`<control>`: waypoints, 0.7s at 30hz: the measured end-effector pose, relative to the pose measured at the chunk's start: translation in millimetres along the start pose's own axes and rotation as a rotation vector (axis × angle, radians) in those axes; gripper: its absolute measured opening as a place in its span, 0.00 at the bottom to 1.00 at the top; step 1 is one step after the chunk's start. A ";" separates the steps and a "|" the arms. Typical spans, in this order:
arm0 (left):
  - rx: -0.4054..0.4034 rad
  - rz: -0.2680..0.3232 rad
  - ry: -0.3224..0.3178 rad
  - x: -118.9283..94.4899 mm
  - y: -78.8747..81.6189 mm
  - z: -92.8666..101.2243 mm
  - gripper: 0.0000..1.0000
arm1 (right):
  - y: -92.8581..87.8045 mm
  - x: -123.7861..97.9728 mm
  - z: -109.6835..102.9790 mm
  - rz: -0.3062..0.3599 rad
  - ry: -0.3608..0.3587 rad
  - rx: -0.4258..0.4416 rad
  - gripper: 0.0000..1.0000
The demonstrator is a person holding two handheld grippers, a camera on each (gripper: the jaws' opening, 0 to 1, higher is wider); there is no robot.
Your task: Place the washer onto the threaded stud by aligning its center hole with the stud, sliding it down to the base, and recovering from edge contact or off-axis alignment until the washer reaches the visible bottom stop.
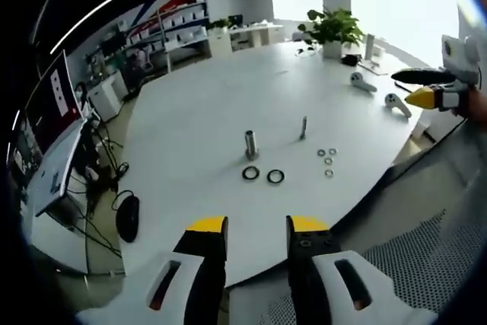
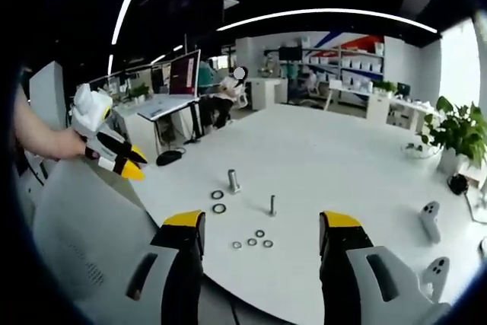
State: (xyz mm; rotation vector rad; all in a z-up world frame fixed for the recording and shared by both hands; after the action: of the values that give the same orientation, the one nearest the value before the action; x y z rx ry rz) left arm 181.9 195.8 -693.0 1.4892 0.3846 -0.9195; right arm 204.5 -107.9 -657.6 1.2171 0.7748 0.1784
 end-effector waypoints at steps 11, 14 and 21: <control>0.087 -0.076 -0.081 38.8 19.7 0.4 0.32 | 1.4 -0.2 1.3 0.003 -0.011 -0.019 0.63; 0.114 -0.089 -0.093 61.8 27.9 -1.8 0.33 | 1.0 -0.5 0.4 0.001 -0.009 -0.016 0.63; 0.198 -0.193 -0.132 107.1 31.9 -5.5 0.34 | -0.3 1.0 -1.5 -0.019 -0.004 -0.045 0.62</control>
State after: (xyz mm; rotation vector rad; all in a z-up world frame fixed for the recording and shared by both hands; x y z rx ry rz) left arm 273.2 165.5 -750.0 1.5796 0.3526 -1.2326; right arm 204.2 -106.4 -658.5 1.1673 0.7742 0.1770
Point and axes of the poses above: the point that each gripper's makers call its tool centre point, and the gripper's own axes: x roughly forward along the fingers, z roughly to its right, y roughly out of its top, the point moved 5 cm from there along -x, roughly backward along the fingers, and after that the axes turned 10 degrees about -x, right-handed, at the moved point
